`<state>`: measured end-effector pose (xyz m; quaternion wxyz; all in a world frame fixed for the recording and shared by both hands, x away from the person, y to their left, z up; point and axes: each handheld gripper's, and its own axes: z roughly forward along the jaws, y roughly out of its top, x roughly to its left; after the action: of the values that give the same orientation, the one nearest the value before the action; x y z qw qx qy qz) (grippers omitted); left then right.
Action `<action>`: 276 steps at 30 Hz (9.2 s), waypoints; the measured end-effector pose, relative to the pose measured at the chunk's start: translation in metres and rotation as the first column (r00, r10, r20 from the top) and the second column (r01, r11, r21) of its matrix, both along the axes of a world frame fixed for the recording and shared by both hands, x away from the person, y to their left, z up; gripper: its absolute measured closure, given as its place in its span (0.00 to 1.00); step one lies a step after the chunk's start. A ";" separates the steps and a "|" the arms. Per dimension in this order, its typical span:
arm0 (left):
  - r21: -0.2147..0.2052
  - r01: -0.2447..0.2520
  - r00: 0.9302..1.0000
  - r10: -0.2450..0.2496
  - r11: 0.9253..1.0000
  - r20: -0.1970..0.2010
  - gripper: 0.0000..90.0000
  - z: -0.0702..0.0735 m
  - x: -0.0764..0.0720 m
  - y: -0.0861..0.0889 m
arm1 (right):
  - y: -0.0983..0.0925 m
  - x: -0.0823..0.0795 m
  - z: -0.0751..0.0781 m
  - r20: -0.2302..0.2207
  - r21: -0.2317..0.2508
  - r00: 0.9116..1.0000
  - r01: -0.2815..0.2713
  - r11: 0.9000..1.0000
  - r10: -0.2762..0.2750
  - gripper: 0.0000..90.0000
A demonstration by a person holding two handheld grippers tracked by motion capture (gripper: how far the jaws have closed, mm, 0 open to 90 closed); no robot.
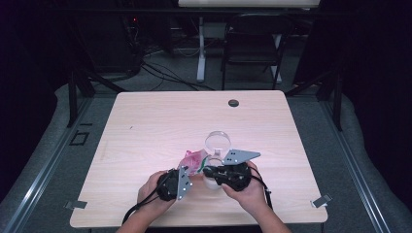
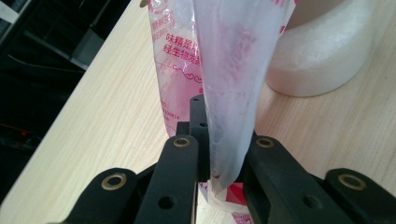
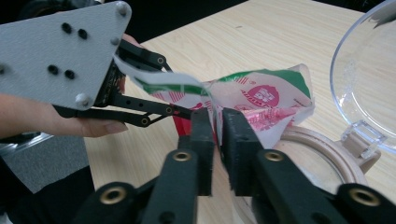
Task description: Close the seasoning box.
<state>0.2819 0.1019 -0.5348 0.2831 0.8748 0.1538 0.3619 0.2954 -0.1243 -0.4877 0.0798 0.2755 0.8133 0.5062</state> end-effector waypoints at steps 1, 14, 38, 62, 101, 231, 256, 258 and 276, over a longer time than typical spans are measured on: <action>-0.010 0.000 1.000 0.000 1.000 -0.004 0.95 0.000 0.001 0.001 | 0.000 0.000 0.000 0.005 0.006 1.000 -0.001 1.000 0.001 0.88; -0.137 -0.050 0.996 0.038 0.989 -0.086 0.98 0.005 0.011 0.018 | -0.010 -0.001 0.007 0.045 0.083 0.998 0.043 0.996 -0.047 0.68; -0.266 -0.138 0.985 0.104 0.954 -0.138 1.00 0.016 0.026 0.050 | -0.020 0.001 0.005 0.063 0.088 0.994 0.080 0.993 -0.085 0.63; -0.317 -0.352 0.936 0.331 0.881 -0.119 1.00 0.031 0.034 0.125 | -0.022 0.006 0.005 0.094 0.072 0.991 0.092 0.993 -0.099 0.56; -0.387 -0.531 0.847 0.477 0.754 -0.233 0.92 0.010 0.037 0.186 | -0.011 0.016 0.005 0.074 0.015 0.991 0.108 0.994 -0.109 0.59; -0.320 -0.260 0.956 0.195 0.911 -0.221 0.52 0.002 -0.002 0.084 | -0.056 0.061 0.011 0.007 0.070 0.962 0.271 0.960 -0.272 0.61; -0.325 -0.297 0.948 0.238 0.898 -0.211 0.53 0.002 -0.011 0.096 | -0.043 0.071 0.008 0.005 0.057 0.969 0.246 0.968 -0.246 0.70; -0.321 -0.296 0.948 0.236 0.899 -0.212 0.53 0.002 -0.011 0.096 | -0.043 0.071 0.008 0.006 0.058 0.969 0.246 0.967 -0.247 0.71; -0.330 -0.284 0.952 0.226 0.900 -0.205 0.56 0.005 -0.010 0.093 | -0.042 0.066 0.011 0.026 0.051 0.969 0.245 0.968 -0.246 0.75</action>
<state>0.2720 0.1949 -0.5298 0.3731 0.8076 0.3526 0.2902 0.3616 -0.1668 -0.4767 0.1483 0.3676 0.7593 0.5161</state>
